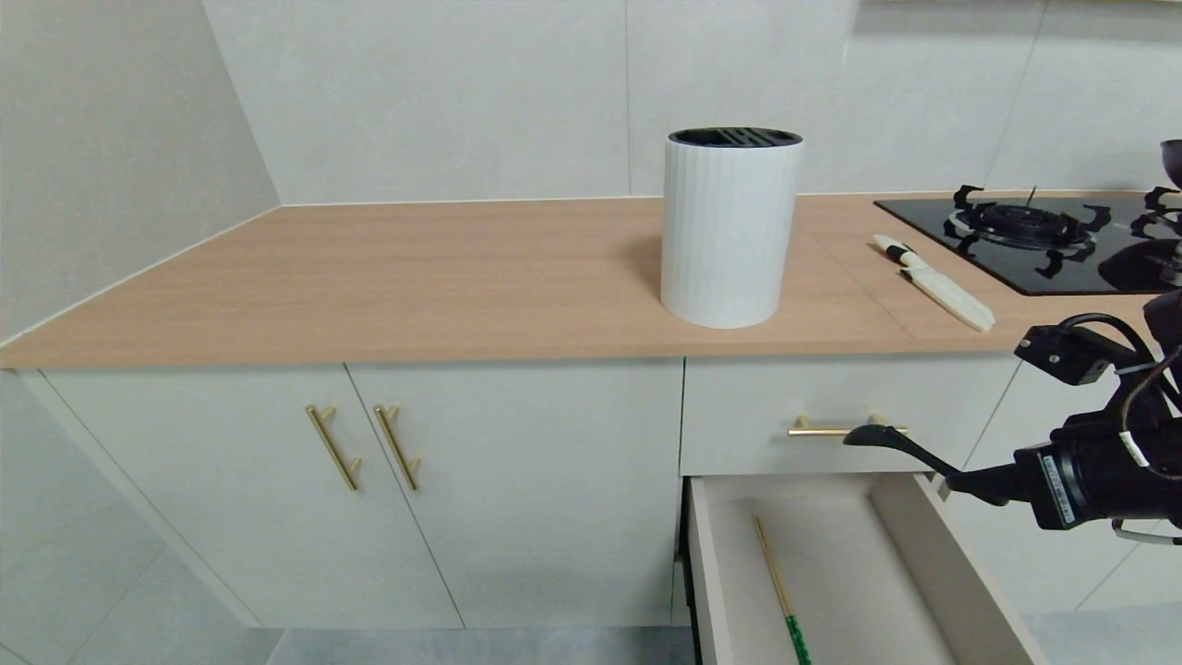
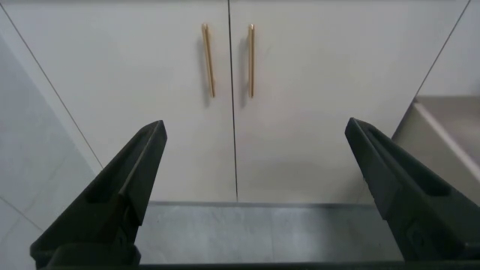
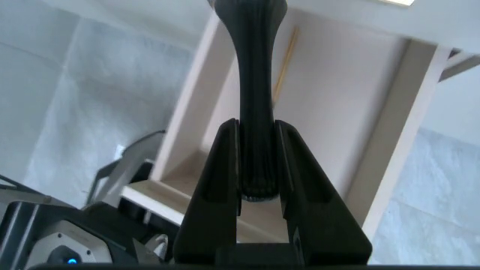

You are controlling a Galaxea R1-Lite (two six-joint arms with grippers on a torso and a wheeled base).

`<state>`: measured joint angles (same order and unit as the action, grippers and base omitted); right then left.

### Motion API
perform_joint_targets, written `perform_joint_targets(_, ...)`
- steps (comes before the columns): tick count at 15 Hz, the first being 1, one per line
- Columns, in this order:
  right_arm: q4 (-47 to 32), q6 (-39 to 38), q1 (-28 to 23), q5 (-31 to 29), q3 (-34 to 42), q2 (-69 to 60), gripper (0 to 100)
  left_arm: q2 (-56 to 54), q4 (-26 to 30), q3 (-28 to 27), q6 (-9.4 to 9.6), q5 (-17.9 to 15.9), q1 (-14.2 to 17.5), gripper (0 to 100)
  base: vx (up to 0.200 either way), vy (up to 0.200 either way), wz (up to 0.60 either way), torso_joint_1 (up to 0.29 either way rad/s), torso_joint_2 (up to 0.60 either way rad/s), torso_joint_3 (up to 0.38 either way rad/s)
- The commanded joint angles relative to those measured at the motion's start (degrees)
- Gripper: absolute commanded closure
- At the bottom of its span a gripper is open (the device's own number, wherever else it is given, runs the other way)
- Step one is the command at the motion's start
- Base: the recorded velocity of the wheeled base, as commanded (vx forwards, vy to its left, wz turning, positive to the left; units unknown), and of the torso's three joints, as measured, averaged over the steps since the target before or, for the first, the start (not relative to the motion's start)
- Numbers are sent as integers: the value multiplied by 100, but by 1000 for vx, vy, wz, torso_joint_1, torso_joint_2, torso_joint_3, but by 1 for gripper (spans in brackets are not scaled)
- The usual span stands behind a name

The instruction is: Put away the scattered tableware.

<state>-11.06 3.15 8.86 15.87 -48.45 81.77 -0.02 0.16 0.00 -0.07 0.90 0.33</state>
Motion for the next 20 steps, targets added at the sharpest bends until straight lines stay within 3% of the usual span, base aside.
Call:
perform_joint_targets(1,-2,2,1,4,11,58,100,2,2,0,-1,6,2,0,0,0,0,-168,466,276)
perform_joint_targets(6,-2,19,1,4,37,128,100,2,2,0,-1,-2,2,0,0,0,0,-118,338,222)
perform_joint_targets(17,297,178,10,-58,90,910,100,2,2,0,-1,6,2,0,0,0,0,-2,8,5)
perform_joint_targets(20,447,134,37,-673,-69,1930,100,2,2,0,-1,-2,2,0,0,0,0,0,0,0)
